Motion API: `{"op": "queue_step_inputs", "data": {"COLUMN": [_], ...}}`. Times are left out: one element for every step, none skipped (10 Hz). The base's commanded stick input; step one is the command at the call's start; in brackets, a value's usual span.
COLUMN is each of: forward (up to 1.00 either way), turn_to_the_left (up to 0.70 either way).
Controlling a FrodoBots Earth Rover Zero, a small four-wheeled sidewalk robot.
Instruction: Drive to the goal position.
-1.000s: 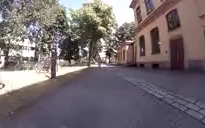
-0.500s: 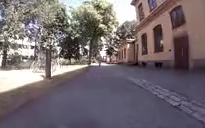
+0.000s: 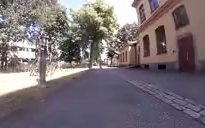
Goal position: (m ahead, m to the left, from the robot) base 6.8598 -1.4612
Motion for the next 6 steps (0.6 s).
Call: {"op": "queue_step_inputs", "data": {"forward": [0.85,0.85,0.85,0.85,0.85,0.85], "turn_to_the_left": [0.00,0.00,0.00,0.00,0.00,0.00]}}
